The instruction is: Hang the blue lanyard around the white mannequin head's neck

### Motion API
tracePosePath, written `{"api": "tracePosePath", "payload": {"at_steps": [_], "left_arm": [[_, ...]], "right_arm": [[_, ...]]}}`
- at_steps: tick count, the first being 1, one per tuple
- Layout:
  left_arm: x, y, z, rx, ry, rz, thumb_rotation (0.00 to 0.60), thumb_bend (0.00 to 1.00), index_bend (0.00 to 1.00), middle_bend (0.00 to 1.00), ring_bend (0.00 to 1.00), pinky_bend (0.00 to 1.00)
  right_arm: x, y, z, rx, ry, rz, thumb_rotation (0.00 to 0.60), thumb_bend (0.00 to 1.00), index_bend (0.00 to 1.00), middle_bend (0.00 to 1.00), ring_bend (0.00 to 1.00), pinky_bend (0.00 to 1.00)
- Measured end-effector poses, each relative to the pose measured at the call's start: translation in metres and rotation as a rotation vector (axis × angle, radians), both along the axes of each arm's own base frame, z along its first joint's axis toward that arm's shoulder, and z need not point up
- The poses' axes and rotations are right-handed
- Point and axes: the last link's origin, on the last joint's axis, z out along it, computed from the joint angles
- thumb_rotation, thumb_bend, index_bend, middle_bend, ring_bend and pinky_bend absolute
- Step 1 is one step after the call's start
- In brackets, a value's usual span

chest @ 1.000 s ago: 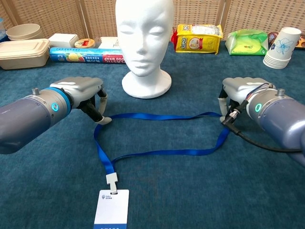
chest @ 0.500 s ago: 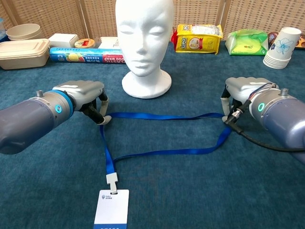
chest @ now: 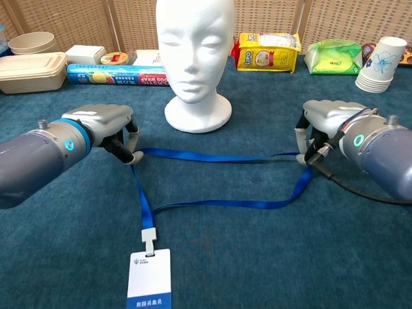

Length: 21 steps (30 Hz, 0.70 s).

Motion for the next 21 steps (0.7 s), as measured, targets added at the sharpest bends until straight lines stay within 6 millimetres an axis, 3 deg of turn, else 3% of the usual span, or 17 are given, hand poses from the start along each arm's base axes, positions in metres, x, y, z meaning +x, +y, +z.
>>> {"api": "tracePosePath", "payload": {"at_steps": [12, 21], "left_arm": [[-0.01, -0.01, 0.037, 0.099, -0.087, -0.071, 0.481, 0.41, 0.69, 1.0, 1.0, 1.0], [-0.004, -0.019, 0.081, 0.22, -0.239, -0.153, 0.483, 0.41, 0.69, 1.0, 1.0, 1.0]], "right_arm": [[0.031, 0.019, 0.035, 0.004, -0.211, 0.102, 0.6, 0.45, 0.66, 0.94, 1.0, 1.0], [0.053, 0.031, 0.081, 0.017, -0.47, 0.169, 0.6, 0.45, 0.67, 0.94, 1.0, 1.0]]}}
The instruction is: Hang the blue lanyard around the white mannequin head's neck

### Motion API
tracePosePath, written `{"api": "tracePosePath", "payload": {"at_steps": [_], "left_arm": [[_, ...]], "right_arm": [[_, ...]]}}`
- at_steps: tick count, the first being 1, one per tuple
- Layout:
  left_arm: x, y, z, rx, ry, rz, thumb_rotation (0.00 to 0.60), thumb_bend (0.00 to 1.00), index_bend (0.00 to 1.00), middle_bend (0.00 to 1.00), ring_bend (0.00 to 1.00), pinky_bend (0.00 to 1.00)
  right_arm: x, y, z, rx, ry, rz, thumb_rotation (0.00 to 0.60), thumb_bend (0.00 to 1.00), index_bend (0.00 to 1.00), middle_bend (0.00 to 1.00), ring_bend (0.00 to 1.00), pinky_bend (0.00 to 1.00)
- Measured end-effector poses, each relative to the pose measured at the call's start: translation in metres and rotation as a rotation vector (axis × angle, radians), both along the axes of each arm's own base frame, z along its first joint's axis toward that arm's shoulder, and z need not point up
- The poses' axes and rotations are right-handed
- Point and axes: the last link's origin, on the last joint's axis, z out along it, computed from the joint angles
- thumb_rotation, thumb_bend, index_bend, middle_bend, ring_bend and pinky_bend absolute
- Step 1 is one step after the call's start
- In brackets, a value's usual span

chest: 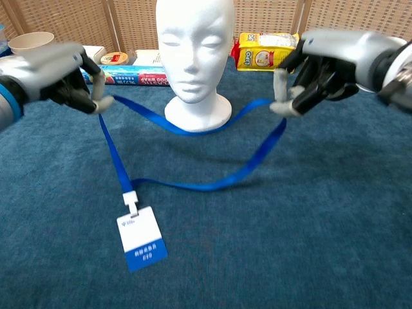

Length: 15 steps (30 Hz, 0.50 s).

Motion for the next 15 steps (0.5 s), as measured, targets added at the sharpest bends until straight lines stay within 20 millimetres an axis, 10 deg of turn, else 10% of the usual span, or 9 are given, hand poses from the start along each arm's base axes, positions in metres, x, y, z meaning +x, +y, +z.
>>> {"api": "tracePosePath", "payload": {"at_steps": [15], "left_arm": [[0.02, -0.009, 0.069, 0.144, -0.228, -0.094, 0.483, 0.4, 0.69, 1.0, 1.0, 1.0]], "right_arm": [[0.027, -0.001, 0.087, -0.012, -0.367, 0.096, 0.6, 0.45, 0.68, 0.96, 1.0, 1.0]]}}
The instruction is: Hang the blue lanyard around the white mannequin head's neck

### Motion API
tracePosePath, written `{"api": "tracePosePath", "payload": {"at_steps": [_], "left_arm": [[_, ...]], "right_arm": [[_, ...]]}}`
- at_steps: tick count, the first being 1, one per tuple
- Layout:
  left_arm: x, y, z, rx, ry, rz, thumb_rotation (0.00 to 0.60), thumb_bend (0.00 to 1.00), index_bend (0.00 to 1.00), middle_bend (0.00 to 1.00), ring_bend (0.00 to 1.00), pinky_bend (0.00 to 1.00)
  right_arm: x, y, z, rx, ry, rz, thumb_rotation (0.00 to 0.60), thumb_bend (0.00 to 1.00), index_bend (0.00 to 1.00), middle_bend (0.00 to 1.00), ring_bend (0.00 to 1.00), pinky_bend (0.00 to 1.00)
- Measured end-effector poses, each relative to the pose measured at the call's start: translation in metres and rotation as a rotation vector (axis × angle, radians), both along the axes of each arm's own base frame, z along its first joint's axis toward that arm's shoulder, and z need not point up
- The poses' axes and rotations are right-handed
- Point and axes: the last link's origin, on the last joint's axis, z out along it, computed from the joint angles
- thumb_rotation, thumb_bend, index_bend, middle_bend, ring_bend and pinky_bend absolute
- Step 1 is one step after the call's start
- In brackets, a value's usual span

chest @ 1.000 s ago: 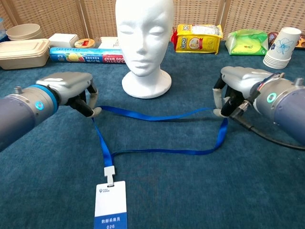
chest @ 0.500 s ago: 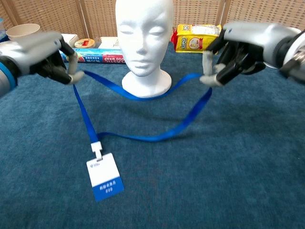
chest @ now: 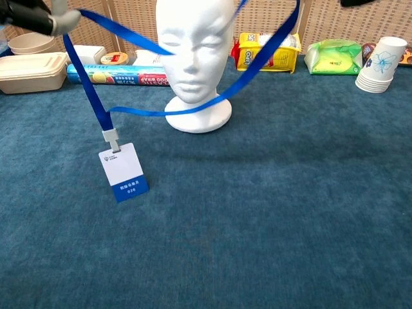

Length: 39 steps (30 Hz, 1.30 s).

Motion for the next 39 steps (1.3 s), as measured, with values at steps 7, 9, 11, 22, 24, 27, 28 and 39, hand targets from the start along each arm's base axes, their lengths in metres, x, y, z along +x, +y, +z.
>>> {"api": "tracePosePath", "payload": {"at_steps": [7, 9, 11, 22, 24, 27, 28, 39], "left_arm": [[0.006, 0.003, 0.007, -0.003, -0.053, 0.006, 0.483, 0.4, 0.69, 1.0, 1.0, 1.0], [0.008, 0.004, 0.007, -0.006, -0.064, 0.009, 0.482, 0.4, 0.69, 1.0, 1.0, 1.0], [0.01, 0.006, 0.006, -0.012, -0.085, 0.016, 0.481, 0.4, 0.69, 1.0, 1.0, 1.0], [0.027, 0.024, -0.004, -0.033, -0.185, 0.054, 0.482, 0.4, 0.69, 1.0, 1.0, 1.0], [0.03, 0.028, -0.006, -0.037, -0.197, 0.062, 0.481, 0.4, 0.69, 1.0, 1.0, 1.0], [0.033, 0.035, -0.01, -0.05, -0.218, 0.078, 0.483, 0.4, 0.69, 1.0, 1.0, 1.0], [0.035, 0.037, -0.012, -0.056, -0.227, 0.085, 0.483, 0.4, 0.69, 1.0, 1.0, 1.0], [0.041, 0.055, -0.026, -0.086, -0.311, 0.142, 0.485, 0.4, 0.69, 1.0, 1.0, 1.0]], "right_arm": [[0.013, -0.011, 0.027, -0.015, -0.094, 0.004, 0.6, 0.45, 0.68, 0.96, 1.0, 1.0], [0.016, -0.015, 0.031, -0.011, -0.114, 0.0, 0.6, 0.45, 0.68, 0.96, 1.0, 1.0], [0.021, -0.02, 0.036, -0.003, -0.131, -0.002, 0.6, 0.45, 0.68, 0.96, 1.0, 1.0], [0.042, -0.058, 0.047, 0.011, -0.164, -0.04, 0.6, 0.45, 0.68, 0.97, 1.0, 1.0], [0.044, -0.065, 0.049, 0.011, -0.166, -0.053, 0.6, 0.45, 0.68, 0.97, 1.0, 1.0], [0.047, -0.077, 0.051, 0.014, -0.171, -0.07, 0.6, 0.45, 0.68, 0.97, 1.0, 1.0], [0.048, -0.081, 0.052, 0.014, -0.173, -0.075, 0.6, 0.45, 0.68, 0.97, 1.0, 1.0], [0.059, -0.113, 0.063, -0.003, -0.176, -0.107, 0.6, 0.45, 0.68, 0.97, 1.0, 1.0]]}}
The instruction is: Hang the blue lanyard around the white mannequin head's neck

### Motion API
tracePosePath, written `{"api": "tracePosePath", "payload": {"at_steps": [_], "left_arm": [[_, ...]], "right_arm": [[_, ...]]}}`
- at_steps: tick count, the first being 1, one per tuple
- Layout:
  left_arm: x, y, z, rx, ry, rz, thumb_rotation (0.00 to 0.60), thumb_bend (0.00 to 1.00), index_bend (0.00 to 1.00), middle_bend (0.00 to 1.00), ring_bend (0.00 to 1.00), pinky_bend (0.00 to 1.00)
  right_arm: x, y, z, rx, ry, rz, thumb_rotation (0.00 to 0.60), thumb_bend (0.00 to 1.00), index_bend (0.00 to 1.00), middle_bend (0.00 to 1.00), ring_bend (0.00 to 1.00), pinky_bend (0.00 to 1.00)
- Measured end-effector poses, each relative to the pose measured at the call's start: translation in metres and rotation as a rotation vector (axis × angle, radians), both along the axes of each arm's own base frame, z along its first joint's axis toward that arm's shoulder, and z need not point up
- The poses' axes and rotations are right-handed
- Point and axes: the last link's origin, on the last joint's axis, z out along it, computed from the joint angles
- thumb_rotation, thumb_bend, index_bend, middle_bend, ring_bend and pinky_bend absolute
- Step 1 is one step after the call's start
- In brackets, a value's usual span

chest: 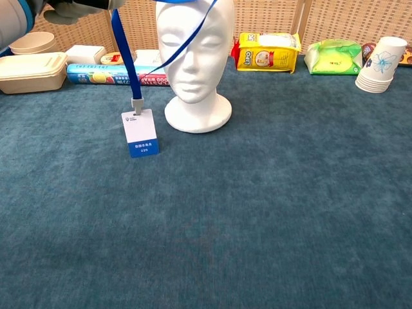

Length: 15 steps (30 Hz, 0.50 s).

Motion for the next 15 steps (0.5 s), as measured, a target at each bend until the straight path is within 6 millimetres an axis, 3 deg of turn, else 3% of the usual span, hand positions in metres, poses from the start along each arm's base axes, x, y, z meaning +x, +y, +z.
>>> {"api": "tracePosePath", "payload": {"at_steps": [9, 15], "left_arm": [[0.001, 0.017, -0.003, -0.022, -0.121, 0.068, 0.485, 0.4, 0.69, 1.0, 1.0, 1.0], [0.001, 0.028, -0.001, -0.013, -0.207, 0.102, 0.481, 0.4, 0.69, 1.0, 1.0, 1.0]], "right_arm": [[0.002, -0.022, 0.003, -0.015, 0.015, -0.036, 0.6, 0.45, 0.69, 0.97, 1.0, 1.0], [-0.003, -0.031, -0.008, -0.01, 0.053, -0.059, 0.6, 0.45, 0.69, 0.97, 1.0, 1.0]]}}
